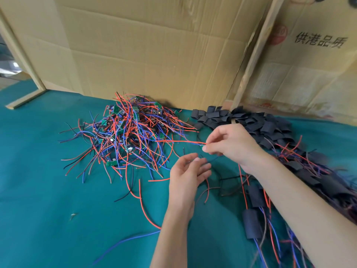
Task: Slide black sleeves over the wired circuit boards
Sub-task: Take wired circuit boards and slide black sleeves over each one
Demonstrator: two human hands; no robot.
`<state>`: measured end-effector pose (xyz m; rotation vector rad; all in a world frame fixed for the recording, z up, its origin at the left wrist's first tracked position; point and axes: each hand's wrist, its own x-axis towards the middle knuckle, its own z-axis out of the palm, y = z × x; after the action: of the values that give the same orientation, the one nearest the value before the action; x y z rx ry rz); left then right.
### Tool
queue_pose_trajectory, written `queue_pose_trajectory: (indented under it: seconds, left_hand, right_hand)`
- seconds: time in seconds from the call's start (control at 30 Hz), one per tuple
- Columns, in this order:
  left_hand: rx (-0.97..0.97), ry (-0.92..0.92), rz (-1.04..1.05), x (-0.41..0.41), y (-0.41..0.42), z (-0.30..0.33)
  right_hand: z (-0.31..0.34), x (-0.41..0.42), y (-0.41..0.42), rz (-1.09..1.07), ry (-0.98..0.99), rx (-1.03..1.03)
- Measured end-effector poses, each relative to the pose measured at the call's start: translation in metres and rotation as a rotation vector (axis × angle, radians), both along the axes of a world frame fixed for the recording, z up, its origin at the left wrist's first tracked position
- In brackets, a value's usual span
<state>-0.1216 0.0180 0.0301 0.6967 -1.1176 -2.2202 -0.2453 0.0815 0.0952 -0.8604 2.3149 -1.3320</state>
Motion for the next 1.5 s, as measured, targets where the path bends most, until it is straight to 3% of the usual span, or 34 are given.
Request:
queue_pose_trajectory:
  seconds: [0.17, 0.33, 0.43, 0.5, 0.57, 0.67, 0.87, 0.93, 1.0, 1.1, 1.37, 1.5]
  left_hand:
    - [0.005, 0.039, -0.08, 0.002, 0.001, 0.004]
    - [-0.036, 0.034, -0.096, 0.006, -0.001, 0.003]
    - [-0.071, 0.035, -0.099, 0.005, 0.0, 0.001]
    - [-0.099, 0.05, -0.106, 0.006, 0.003, 0.003]
    - [-0.136, 0.056, -0.112, 0.006, 0.005, 0.004]
    - [-0.182, 0.049, -0.129, 0.007, 0.005, 0.004]
    - [-0.265, 0.026, -0.144, 0.007, 0.003, 0.002]
    - [-0.281, 0.015, -0.144, 0.005, 0.004, 0.0]
    - [-0.294, 0.006, -0.143, 0.005, 0.005, -0.001]
    - [-0.262, 0.011, -0.134, 0.004, 0.004, -0.002]
    - [-0.053, 0.075, -0.117, 0.0, 0.002, -0.002]
    - [-0.068, 0.082, -0.102, -0.001, 0.0, -0.002]
  right_hand:
    - [-0.006, 0.035, 0.023, 0.069, 0.386, 0.025]
    - [0.017, 0.02, 0.032, 0.34, 0.307, 0.215]
    - [0.025, -0.032, 0.022, 0.06, 0.461, 0.279]
    - [0.018, -0.071, 0.012, -0.101, 0.484, 0.472]
    - [0.002, -0.1, 0.006, -0.105, 0.426, 0.724]
    - [-0.02, -0.117, 0.0, -0.108, 0.367, 0.826]
    - [-0.027, -0.113, -0.014, -0.246, 0.559, 0.827]
    - [-0.027, -0.111, -0.024, -0.203, 0.634, 0.723]
    - [-0.029, -0.106, -0.039, -0.102, 0.572, 0.597]
    - [-0.038, -0.099, -0.058, -0.05, 0.493, 0.609]
    - [-0.042, -0.091, -0.046, -0.202, 0.495, 0.424]
    - [-0.024, -0.055, -0.027, -0.268, 0.182, 0.084]
